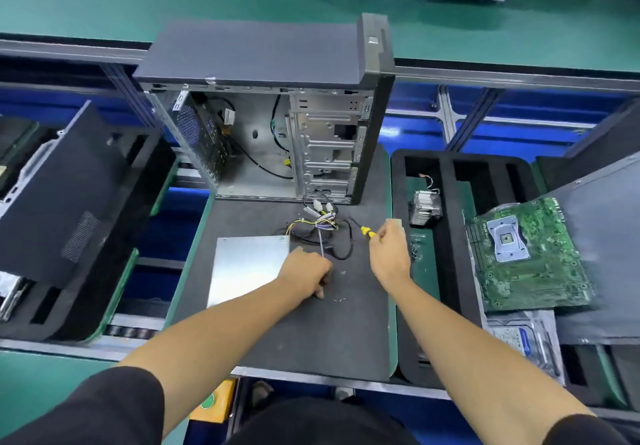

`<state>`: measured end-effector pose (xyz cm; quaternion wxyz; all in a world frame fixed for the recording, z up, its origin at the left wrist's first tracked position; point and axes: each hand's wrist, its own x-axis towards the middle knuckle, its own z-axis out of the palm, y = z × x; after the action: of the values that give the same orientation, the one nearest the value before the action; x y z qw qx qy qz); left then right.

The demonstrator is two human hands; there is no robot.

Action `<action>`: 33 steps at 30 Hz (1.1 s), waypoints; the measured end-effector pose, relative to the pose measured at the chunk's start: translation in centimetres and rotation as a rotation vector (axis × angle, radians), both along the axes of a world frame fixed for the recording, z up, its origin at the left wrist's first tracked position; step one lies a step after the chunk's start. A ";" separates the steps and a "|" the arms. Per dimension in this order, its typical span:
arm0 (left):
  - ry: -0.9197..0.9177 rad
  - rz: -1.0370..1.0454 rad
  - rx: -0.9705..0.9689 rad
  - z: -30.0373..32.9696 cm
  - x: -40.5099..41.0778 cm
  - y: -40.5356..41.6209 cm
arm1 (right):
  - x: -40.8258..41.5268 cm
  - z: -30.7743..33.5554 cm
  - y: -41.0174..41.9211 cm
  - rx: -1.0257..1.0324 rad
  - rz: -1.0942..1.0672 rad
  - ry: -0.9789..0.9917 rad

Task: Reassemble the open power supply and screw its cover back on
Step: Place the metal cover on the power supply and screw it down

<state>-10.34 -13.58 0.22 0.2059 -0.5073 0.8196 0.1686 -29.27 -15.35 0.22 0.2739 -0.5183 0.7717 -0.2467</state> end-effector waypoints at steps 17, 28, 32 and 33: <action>0.703 0.400 -0.046 3.7 3.3 -0.6 | -4.9 6.2 -3.0 -0.175 0.362 -0.142; 1.108 0.704 -0.041 5.2 3.8 0.2 | -1.3 11.2 -4.8 -0.241 0.627 -0.090; 1.173 0.757 -0.049 5.0 4.7 0.4 | -0.8 12.1 -5.1 -0.243 0.657 -0.046; 1.176 0.759 -0.049 4.9 5.0 0.5 | -0.6 12.3 -5.2 -0.242 0.667 -0.052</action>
<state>-5.38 -13.13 5.17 -0.3564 -0.5875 0.5648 0.4569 -29.83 -20.56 12.47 0.2957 -0.7641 0.5177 -0.2465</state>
